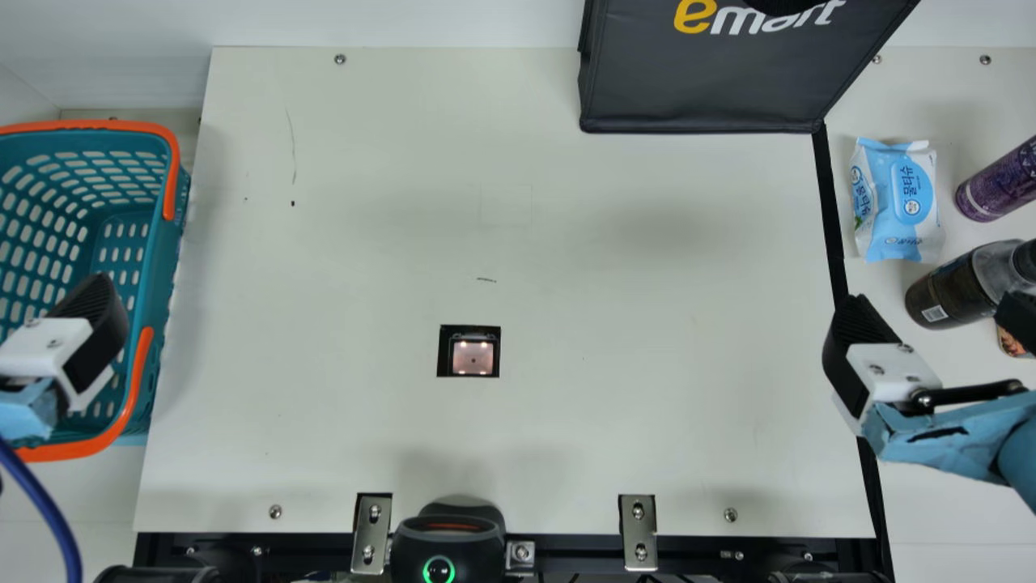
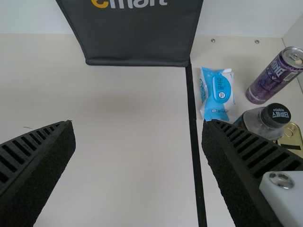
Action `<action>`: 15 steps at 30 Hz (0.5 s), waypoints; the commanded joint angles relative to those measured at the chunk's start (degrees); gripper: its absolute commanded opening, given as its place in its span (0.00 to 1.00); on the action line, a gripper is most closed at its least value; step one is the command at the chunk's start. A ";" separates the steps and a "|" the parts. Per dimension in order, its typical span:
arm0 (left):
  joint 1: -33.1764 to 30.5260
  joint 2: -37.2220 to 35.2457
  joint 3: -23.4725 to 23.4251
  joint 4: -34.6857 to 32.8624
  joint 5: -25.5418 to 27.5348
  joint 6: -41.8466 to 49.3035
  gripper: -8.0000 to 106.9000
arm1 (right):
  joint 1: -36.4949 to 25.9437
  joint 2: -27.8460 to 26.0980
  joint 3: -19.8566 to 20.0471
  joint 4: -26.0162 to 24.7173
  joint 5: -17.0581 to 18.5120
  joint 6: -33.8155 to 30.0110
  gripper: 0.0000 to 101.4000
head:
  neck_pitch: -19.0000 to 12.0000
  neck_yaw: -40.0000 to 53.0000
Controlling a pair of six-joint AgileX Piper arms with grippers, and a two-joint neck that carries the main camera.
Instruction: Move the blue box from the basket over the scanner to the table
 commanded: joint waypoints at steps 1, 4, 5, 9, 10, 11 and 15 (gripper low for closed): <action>0.00 0.00 0.00 0.00 0.00 0.00 0.85 | 0.00 0.00 0.00 0.00 0.00 0.00 0.94 | -1.75 1.43; 0.00 0.00 0.00 0.00 0.00 0.00 0.85 | 0.00 0.00 0.00 0.00 0.00 0.00 0.94 | -1.75 5.44; 0.00 0.00 0.00 0.00 0.00 0.00 0.85 | 0.00 0.00 0.00 0.00 0.00 0.00 0.94 | -1.75 6.77; 0.00 0.00 0.00 0.00 0.00 0.00 0.85 | 0.00 0.00 0.00 0.00 0.00 0.00 0.94 | -1.75 12.12; 0.00 0.00 0.00 0.00 0.00 0.00 0.85 | 0.00 0.00 0.00 0.00 0.00 0.00 0.94 | -1.75 13.45; 0.00 0.00 0.00 0.00 0.00 0.00 0.85 | 0.00 0.00 0.00 0.00 0.00 0.00 0.94 | -1.75 14.79; 0.00 0.00 0.00 0.00 0.00 0.00 0.85 | 0.00 0.00 0.00 0.00 0.00 0.00 0.94 | -1.75 20.09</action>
